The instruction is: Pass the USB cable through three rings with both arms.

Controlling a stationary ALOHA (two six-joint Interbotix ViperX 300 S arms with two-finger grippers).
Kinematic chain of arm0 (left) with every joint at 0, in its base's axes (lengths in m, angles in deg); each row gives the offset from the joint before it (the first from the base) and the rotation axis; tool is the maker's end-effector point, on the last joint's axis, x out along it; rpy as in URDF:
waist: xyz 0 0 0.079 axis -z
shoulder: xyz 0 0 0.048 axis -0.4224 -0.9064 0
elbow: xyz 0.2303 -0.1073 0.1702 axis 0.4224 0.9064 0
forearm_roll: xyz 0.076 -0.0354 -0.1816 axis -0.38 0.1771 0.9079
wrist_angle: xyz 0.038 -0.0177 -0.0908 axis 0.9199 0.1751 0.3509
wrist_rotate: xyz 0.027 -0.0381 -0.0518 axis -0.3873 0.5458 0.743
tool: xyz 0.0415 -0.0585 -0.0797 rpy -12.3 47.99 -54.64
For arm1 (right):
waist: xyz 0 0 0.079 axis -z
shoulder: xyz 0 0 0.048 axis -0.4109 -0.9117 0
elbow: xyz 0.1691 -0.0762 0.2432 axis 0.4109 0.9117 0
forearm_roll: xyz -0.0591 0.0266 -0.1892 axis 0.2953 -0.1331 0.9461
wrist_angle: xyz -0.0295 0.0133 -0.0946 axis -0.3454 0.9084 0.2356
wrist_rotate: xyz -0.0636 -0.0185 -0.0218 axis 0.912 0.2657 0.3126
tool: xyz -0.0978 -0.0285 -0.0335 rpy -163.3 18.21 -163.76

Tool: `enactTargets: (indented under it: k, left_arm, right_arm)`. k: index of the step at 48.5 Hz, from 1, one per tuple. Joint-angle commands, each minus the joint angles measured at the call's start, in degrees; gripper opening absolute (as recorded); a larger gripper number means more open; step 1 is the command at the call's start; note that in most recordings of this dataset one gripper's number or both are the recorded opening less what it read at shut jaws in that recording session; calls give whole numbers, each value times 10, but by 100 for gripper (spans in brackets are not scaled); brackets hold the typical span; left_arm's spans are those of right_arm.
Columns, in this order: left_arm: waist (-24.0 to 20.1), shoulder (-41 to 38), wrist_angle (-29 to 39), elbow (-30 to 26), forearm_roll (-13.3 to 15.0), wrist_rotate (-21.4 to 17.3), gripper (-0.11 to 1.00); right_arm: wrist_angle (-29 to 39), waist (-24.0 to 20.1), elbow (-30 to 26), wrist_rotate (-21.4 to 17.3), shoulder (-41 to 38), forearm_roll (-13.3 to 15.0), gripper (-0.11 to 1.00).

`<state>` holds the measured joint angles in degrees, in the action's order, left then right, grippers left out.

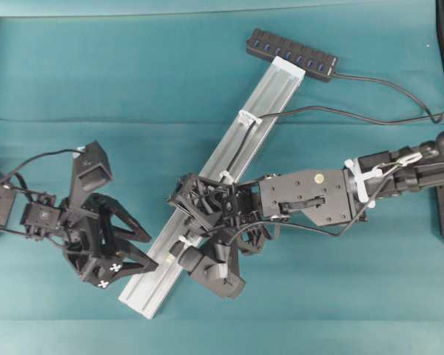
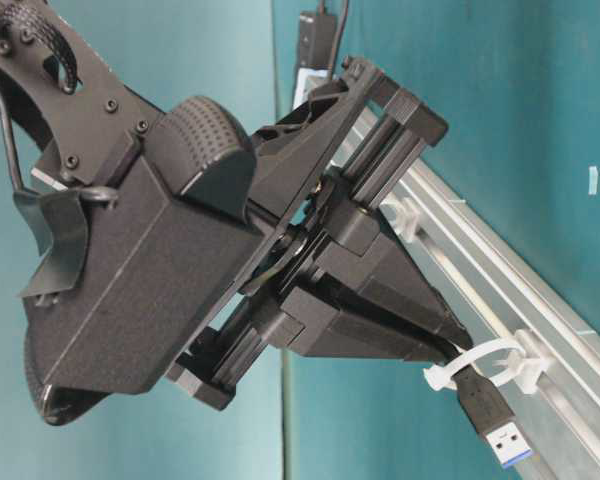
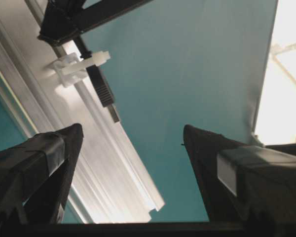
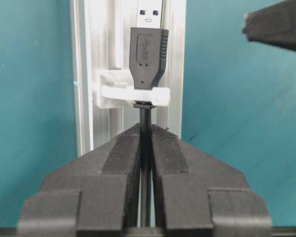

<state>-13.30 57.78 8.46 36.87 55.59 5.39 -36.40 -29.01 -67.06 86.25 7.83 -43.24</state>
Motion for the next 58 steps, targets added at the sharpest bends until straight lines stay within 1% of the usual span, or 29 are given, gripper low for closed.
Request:
enactTargets:
  k: [1, 12, 16, 22, 35, 41, 58]
  left_arm:
    - [2, 0, -11, -7, -3, -1, 90]
    - [2, -16, -33, -9, -3, 0, 90]
    - [2, -30, -45, -14, -3, 1, 90]
    - [2, -55, -69, -21, -3, 1, 90]
    - [2, -115, -77, -47, -3, 1, 90]
    - [2, -133, -78, -48, -3, 1, 90]
    - [0, -141, -79, -56, -3, 1, 89]
  right_arm:
    - [-2, -5, -4, -9, -2, -1, 6]
    - [-7, -5, -3, -16, -3, -23, 6]
    - [-8, -5, -2, -18, -3, -25, 6]
    - [-11, -5, -2, -25, -2, -24, 6]
    - [-20, -5, -3, -28, -2, -24, 6]
    - [-21, -5, -3, -27, -3, -24, 6]
    - [-21, -4, -2, -26, -2, -24, 6]
